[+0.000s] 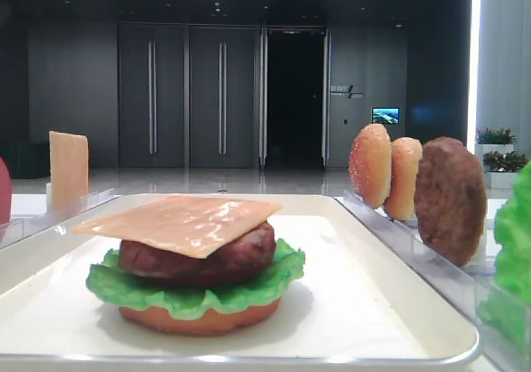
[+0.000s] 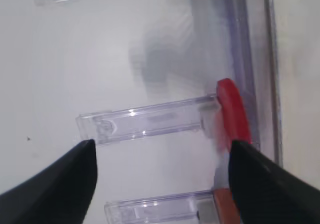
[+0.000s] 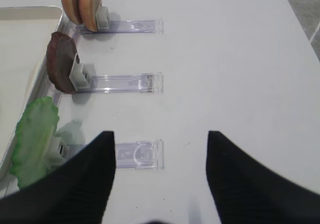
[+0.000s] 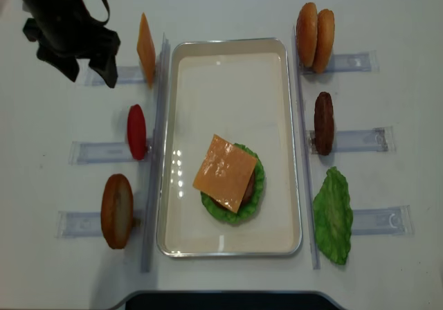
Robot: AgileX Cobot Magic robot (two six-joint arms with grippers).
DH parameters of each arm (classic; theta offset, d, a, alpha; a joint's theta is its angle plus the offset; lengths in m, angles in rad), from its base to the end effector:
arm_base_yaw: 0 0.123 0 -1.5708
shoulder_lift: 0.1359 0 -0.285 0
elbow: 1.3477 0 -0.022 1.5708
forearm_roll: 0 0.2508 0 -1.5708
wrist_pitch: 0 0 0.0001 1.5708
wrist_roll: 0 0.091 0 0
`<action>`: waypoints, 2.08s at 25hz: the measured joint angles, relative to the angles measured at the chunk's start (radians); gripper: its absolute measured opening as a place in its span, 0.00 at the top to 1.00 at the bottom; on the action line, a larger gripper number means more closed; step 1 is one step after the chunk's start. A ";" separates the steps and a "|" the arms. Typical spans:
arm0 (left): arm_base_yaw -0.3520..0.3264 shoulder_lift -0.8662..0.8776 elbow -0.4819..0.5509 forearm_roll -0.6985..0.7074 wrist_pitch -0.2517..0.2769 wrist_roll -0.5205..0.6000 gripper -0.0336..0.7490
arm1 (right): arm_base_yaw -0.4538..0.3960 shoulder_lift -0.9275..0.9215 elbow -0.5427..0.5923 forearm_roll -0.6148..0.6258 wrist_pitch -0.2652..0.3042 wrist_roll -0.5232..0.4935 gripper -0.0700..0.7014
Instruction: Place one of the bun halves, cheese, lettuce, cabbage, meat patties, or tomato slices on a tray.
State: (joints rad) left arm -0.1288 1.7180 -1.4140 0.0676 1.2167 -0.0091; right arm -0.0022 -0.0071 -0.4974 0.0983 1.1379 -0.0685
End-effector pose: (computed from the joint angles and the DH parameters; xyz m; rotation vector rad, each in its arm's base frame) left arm 0.3396 -0.0382 0.2742 0.2079 2.9919 0.0831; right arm -0.0092 0.0081 0.2707 -0.0795 2.1122 0.0768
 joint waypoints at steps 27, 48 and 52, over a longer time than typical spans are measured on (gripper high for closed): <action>0.309 -0.132 0.187 -0.103 0.000 0.065 0.29 | 0.000 0.000 0.000 0.000 0.000 0.001 0.37; 0.309 -0.667 0.482 -0.227 0.008 0.128 0.30 | 0.000 0.000 0.000 0.000 0.000 0.001 0.37; 0.309 -0.794 0.522 -0.232 0.021 0.166 0.30 | 0.000 0.000 0.000 0.000 0.000 0.001 0.37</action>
State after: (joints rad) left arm 0.1807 0.9239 -0.8920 -0.1642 1.2372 0.1566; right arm -0.0022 -0.0071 -0.4974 0.0983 1.1379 -0.0678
